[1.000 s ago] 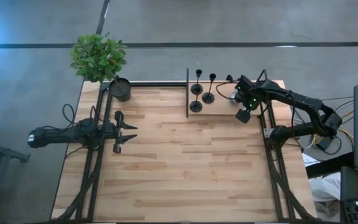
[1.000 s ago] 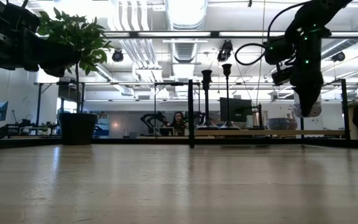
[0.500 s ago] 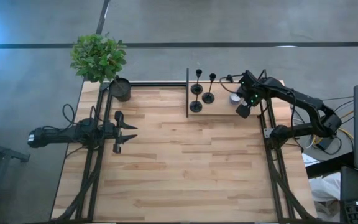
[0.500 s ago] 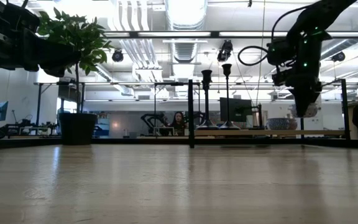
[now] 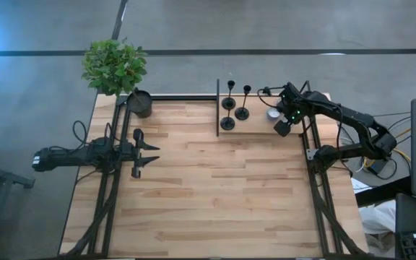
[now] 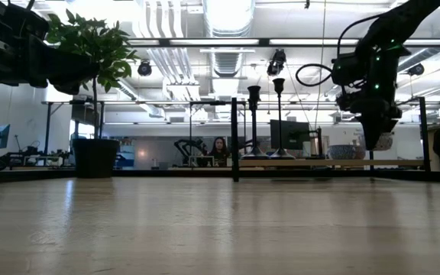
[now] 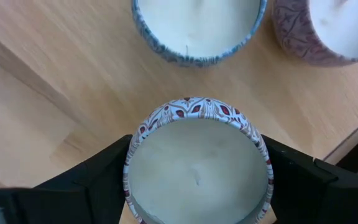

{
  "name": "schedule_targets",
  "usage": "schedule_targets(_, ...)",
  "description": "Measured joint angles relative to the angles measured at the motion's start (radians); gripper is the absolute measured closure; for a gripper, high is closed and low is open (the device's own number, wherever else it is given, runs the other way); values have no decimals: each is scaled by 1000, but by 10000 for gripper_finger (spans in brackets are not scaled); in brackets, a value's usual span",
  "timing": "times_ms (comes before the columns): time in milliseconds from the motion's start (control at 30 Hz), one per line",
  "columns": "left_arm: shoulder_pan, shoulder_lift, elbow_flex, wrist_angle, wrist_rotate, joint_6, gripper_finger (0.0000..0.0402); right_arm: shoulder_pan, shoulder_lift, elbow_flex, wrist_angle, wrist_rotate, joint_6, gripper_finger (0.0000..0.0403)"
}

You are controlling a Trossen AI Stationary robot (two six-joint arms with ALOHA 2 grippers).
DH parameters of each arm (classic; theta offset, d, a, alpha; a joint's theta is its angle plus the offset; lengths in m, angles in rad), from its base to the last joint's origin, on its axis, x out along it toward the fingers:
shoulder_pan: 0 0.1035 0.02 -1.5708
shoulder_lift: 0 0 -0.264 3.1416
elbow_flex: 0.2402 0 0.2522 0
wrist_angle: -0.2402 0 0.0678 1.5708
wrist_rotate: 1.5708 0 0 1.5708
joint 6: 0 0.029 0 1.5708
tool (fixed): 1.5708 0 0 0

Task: Pick & Place candle stick holders
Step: Put the red scented candle on the shelf

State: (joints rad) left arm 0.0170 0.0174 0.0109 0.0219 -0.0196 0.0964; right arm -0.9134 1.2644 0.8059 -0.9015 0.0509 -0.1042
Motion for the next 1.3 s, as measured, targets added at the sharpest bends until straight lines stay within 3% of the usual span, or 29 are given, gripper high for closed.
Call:
schedule_targets(467,0,0,0,0,0,0,250,-33,12,-27,48,-3,-8,108)
schedule_targets(767,0,0,0,0,0,0,250,-34,115,-20,56,-48,22,108)
schedule_targets(1300,0,0,0,0,0,0,250,-39,86,-27,90,-9,79,107)
